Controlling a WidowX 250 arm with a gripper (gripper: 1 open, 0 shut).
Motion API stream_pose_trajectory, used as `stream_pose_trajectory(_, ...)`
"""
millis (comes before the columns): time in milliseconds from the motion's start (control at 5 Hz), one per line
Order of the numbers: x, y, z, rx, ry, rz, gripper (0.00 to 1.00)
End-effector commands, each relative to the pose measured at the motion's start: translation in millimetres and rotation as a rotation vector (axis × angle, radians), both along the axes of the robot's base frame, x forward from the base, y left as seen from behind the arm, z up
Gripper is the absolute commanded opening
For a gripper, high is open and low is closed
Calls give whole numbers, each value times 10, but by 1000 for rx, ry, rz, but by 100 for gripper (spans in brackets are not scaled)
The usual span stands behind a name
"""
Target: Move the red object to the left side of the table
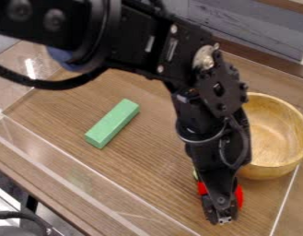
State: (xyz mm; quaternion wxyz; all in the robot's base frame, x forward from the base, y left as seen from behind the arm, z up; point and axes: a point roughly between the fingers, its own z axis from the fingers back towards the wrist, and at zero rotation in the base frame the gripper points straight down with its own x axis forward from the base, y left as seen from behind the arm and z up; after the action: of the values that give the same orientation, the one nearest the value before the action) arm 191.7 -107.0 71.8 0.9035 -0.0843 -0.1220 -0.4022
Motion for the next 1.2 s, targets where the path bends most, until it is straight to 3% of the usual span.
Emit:
stream_pose_trajectory(0, 104, -20, 57, -19, 12, -27, 100)
stream_pose_trajectory(400, 154, -47, -11, -24, 97, -74, 100)
stream_pose_trajectory(600, 145, -58, -45, -24, 121, -73, 100)
stream_pose_trajectory(1000, 231, 172, -114, -9, 151, -178, 100)
